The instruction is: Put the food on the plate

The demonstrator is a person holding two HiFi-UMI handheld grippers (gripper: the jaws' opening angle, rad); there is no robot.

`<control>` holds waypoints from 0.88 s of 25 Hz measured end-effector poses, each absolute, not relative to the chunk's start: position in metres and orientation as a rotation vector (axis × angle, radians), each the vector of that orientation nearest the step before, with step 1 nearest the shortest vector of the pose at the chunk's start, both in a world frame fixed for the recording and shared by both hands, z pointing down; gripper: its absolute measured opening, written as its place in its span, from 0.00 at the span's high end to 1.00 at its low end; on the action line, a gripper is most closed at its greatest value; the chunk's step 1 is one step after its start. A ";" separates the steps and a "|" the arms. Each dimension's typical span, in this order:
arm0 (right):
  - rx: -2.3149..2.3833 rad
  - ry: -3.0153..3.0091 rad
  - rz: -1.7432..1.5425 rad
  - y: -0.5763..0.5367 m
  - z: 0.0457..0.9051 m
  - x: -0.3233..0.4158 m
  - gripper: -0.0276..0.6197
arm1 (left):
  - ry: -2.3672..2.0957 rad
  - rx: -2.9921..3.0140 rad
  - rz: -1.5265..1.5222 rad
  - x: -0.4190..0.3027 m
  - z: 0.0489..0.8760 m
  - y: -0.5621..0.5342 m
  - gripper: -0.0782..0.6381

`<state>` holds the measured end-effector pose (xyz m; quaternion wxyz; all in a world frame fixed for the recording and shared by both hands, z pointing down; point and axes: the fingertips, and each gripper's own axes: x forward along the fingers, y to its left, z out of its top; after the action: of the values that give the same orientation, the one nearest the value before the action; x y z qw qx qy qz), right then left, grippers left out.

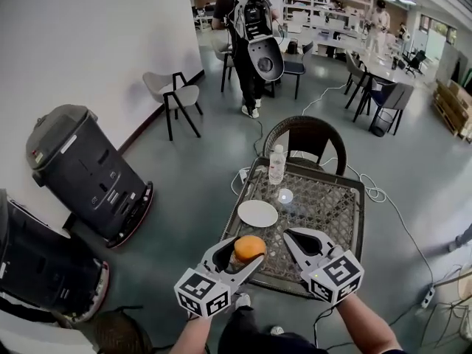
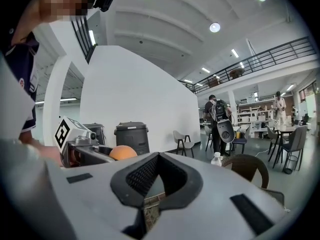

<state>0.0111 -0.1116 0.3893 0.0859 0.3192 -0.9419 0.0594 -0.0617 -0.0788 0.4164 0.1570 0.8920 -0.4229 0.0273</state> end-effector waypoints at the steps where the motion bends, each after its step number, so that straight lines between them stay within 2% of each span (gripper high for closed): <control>1: 0.961 -2.797 0.179 -0.120 0.390 0.005 0.95 | -1.192 2.554 0.081 -0.066 0.420 -0.088 0.46; 12: 1.089 -2.660 0.212 -0.178 0.399 -0.036 0.95 | -1.010 2.571 0.112 -0.097 0.443 -0.149 0.46; 22: 1.115 -2.619 0.235 -0.200 0.414 -0.042 0.95 | -0.960 2.544 0.147 -0.100 0.468 -0.180 0.46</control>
<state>-0.0425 -0.1999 0.4140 0.1421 0.3864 -0.9077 0.0814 -0.0998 -0.1802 0.4685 0.2078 0.9138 -0.3449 0.0526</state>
